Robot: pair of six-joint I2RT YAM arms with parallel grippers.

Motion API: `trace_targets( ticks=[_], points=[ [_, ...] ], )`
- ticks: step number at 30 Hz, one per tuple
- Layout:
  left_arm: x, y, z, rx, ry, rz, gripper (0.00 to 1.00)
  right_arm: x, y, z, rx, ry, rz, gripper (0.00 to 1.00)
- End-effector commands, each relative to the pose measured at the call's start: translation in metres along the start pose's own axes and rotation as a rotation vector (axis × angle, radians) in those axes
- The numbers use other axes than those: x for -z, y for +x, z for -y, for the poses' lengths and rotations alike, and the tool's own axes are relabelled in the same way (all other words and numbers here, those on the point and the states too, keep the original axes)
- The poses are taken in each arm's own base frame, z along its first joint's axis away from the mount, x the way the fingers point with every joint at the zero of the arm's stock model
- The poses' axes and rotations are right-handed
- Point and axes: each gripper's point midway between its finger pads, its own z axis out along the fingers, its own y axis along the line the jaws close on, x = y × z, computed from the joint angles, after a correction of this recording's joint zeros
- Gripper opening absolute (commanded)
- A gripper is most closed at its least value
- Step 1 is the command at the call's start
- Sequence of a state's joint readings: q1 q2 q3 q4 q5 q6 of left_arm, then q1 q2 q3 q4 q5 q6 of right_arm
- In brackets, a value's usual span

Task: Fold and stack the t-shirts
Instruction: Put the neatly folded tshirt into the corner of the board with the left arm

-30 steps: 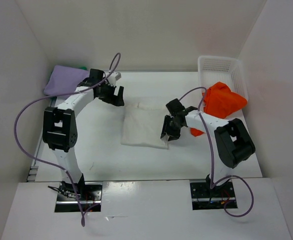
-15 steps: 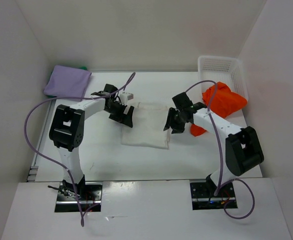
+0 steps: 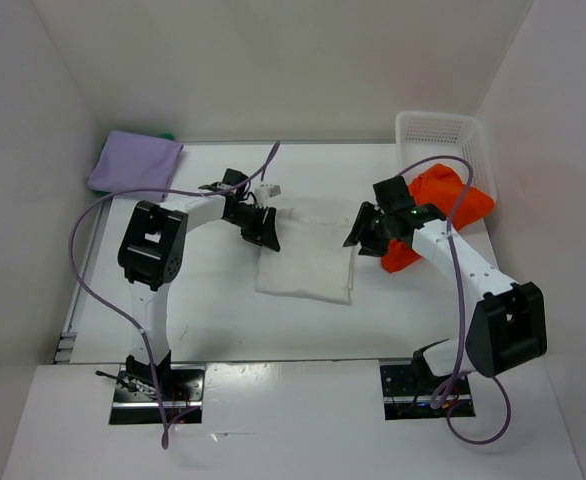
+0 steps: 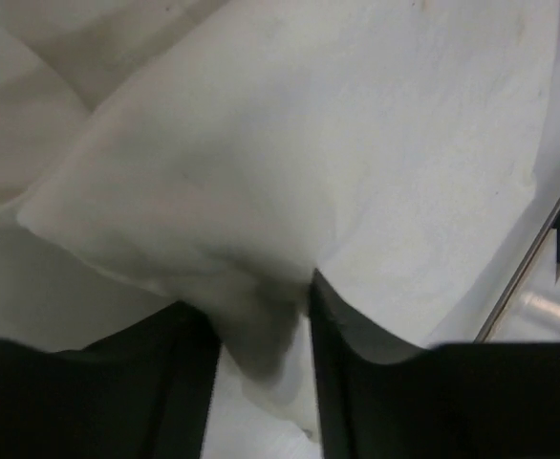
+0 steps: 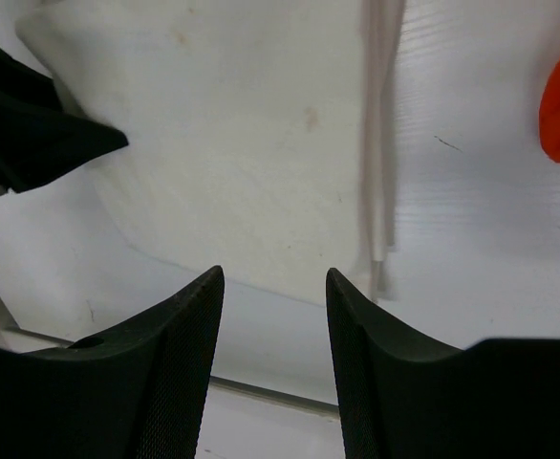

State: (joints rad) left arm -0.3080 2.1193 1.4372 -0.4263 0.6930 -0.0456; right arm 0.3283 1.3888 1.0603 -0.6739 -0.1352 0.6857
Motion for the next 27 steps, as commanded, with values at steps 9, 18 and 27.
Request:
trace_targets(
  ticks=[9, 18, 27],
  points=[
    [-0.013, 0.014, -0.012, 0.029, -0.055, -0.062, 0.00, 0.022, -0.012, 0.001, -0.015, -0.020, 0.036, 0.53],
    [0.131, -0.057, -0.089, -0.173, -0.575, 0.132, 0.00, 0.032, -0.038, 0.020, -0.050, -0.008, 0.097, 0.53],
    [0.224, -0.120, -0.147, -0.252, -1.030, 0.182, 0.00, 0.037, -0.066, 0.023, -0.053, -0.017, 0.139, 0.53]
  ],
)
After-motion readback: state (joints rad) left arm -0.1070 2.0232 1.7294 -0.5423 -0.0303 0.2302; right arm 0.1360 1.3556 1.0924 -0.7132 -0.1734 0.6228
